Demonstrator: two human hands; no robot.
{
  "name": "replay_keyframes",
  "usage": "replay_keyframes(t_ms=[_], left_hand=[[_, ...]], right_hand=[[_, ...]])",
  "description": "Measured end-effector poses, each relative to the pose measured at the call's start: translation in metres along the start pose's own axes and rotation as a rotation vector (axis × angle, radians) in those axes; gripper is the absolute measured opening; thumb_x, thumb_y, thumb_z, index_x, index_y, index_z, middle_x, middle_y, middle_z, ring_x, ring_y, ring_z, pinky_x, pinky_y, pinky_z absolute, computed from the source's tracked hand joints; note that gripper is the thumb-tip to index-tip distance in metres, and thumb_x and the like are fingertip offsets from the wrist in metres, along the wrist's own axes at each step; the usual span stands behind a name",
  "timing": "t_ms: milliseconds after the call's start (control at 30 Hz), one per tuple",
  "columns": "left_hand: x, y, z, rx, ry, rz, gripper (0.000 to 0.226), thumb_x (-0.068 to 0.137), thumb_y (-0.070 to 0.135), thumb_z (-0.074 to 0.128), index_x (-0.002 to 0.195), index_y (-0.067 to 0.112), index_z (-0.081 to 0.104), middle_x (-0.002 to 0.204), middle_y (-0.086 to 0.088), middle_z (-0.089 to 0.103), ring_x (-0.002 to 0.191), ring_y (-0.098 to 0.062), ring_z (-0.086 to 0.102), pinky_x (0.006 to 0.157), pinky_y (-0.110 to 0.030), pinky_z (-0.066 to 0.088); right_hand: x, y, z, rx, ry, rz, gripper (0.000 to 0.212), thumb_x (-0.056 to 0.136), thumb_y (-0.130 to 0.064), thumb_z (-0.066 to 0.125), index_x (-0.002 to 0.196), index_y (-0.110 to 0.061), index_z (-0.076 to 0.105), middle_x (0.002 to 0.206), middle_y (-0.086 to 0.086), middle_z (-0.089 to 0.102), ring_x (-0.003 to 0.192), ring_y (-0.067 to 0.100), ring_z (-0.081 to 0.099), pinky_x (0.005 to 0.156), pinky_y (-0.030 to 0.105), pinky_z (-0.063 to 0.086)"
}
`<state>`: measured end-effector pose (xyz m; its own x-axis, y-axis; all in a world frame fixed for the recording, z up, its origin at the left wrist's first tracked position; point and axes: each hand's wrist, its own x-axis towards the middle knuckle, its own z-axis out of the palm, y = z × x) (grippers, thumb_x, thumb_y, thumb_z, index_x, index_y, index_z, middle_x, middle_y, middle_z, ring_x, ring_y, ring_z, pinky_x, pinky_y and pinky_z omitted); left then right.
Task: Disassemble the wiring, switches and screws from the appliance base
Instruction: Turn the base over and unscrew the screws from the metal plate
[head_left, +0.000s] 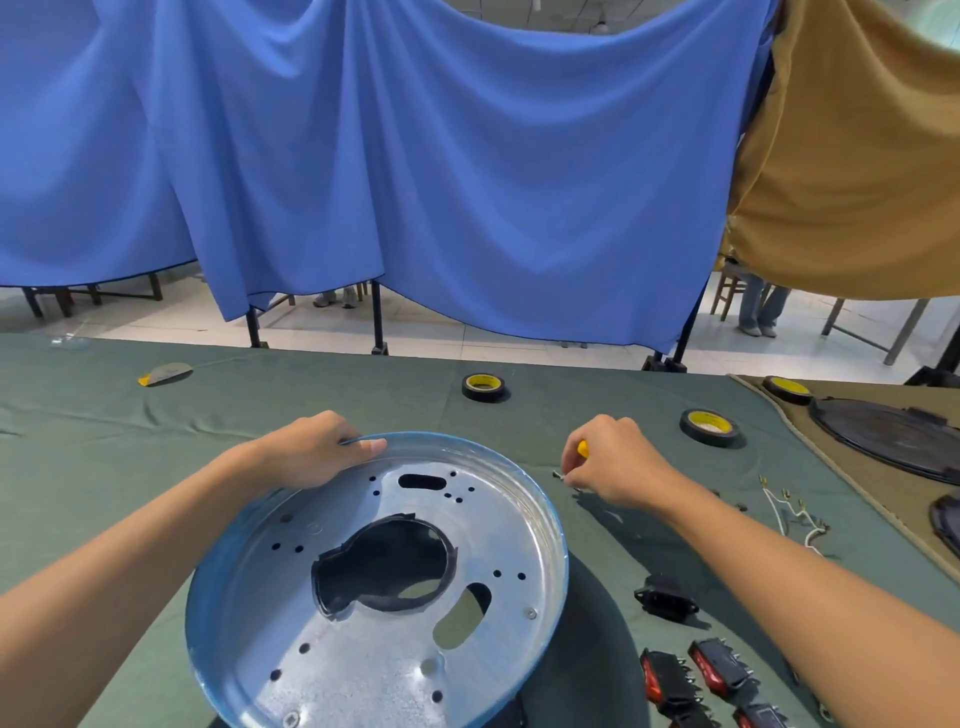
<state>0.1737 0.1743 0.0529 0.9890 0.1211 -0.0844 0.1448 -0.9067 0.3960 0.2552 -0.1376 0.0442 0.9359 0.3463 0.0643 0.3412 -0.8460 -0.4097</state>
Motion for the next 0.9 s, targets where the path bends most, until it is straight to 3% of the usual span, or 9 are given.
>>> replay_keyframes(t_ms=[367, 533, 633, 767, 900], left_hand=[[-0.001, -0.002, -0.001, -0.007, 0.041, -0.104, 0.053, 0.096, 0.052, 0.046, 0.062, 0.017, 0.026, 0.058, 0.001, 0.027, 0.052, -0.018, 0.025, 0.053, -0.031, 0.019], [-0.002, 0.002, -0.001, 0.039, 0.061, -0.168, 0.052, 0.099, 0.049, 0.043, 0.063, 0.014, 0.031, 0.061, -0.002, 0.033, 0.054, -0.020, 0.032, 0.052, -0.031, 0.023], [-0.004, 0.000, -0.001, 0.051, 0.102, -0.272, 0.050, 0.101, 0.046, 0.041, 0.066, 0.009, 0.039, 0.066, -0.005, 0.042, 0.060, -0.021, 0.041, 0.055, -0.031, 0.029], [-0.015, -0.003, -0.005, 0.115, 0.093, -0.366, 0.038, 0.103, 0.041, 0.034, 0.091, 0.007, 0.046, 0.096, -0.011, 0.055, 0.087, -0.029, 0.054, 0.072, -0.031, 0.043], [-0.038, 0.005, -0.023, 0.163, -0.108, -0.395, 0.027, 0.095, 0.026, 0.034, 0.093, 0.007, 0.054, 0.088, -0.015, 0.069, 0.066, -0.027, 0.070, 0.054, -0.030, 0.057]], right_hand=[[-0.005, -0.005, 0.008, -0.100, -0.027, 0.005, 0.026, 0.082, -0.014, 0.070, 0.065, -0.030, 0.059, 0.104, 0.010, 0.062, 0.102, 0.030, 0.056, 0.083, 0.045, 0.055], [-0.014, -0.011, -0.009, -0.014, 0.033, -0.013, 0.020, 0.085, -0.022, 0.065, 0.066, -0.029, 0.064, 0.091, 0.003, 0.068, 0.093, 0.023, 0.059, 0.071, 0.036, 0.051], [-0.021, -0.020, -0.019, 0.016, 0.038, -0.015, 0.017, 0.088, -0.027, 0.064, 0.072, -0.023, 0.070, 0.086, 0.000, 0.069, 0.087, 0.018, 0.060, 0.071, 0.035, 0.052], [-0.028, -0.035, -0.026, 0.047, -0.030, 0.016, 0.034, 0.092, -0.042, 0.060, 0.081, -0.013, 0.073, 0.080, 0.004, 0.073, 0.065, 0.014, 0.058, 0.062, 0.032, 0.051], [-0.035, -0.048, -0.025, 0.084, -0.110, 0.074, 0.051, 0.090, -0.052, 0.056, 0.086, -0.003, 0.069, 0.058, 0.005, 0.065, 0.048, 0.016, 0.043, 0.046, 0.023, 0.037]])
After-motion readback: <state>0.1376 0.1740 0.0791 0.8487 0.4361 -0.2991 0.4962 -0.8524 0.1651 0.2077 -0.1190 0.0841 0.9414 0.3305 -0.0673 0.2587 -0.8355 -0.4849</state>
